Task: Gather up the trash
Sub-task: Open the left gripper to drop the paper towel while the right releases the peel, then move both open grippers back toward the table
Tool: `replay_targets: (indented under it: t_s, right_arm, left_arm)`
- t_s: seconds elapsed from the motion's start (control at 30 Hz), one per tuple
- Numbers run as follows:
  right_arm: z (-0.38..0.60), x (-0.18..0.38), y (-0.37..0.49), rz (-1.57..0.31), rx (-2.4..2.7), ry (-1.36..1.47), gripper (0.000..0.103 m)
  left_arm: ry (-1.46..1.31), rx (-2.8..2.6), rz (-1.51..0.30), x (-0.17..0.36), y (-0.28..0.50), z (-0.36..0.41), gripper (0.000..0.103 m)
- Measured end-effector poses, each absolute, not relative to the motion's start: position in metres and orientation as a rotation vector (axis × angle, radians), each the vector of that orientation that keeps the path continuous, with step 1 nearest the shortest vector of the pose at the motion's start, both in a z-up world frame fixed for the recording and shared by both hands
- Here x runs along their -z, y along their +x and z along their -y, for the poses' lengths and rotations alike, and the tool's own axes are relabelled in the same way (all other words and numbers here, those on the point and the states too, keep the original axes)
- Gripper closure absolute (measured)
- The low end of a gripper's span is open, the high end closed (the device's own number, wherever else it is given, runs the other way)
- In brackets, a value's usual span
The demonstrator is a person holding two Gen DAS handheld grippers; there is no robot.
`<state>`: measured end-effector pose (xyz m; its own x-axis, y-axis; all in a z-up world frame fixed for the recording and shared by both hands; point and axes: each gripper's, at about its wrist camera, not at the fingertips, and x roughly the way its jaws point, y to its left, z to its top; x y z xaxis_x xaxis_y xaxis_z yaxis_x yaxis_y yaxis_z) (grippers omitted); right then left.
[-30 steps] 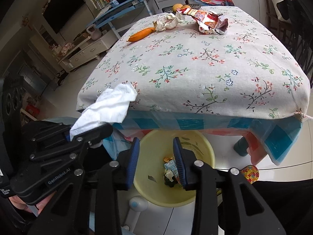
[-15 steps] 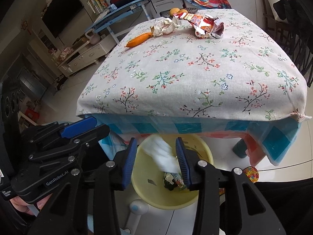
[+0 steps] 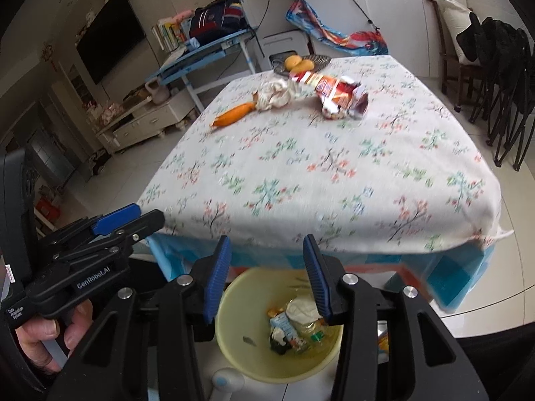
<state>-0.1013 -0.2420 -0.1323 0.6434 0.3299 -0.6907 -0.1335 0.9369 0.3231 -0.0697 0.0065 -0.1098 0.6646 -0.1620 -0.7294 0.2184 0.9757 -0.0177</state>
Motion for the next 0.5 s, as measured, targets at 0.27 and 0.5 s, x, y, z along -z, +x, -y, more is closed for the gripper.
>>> replay_targets:
  t_s: [0.27, 0.5]
  right_arm:
    - [0.253, 0.12, -0.076, -0.817, -0.246, 0.212, 0.054]
    - [0.268, 0.108, -0.044, -0.807, -0.21, 0.16, 0.045]
  left_arm:
    - [0.058, 0.18, -0.798, 0.098, -0.04, -0.016, 0.049]
    - [0.018, 0.148, -0.813, 0.096, -0.007, -0.026, 0.047]
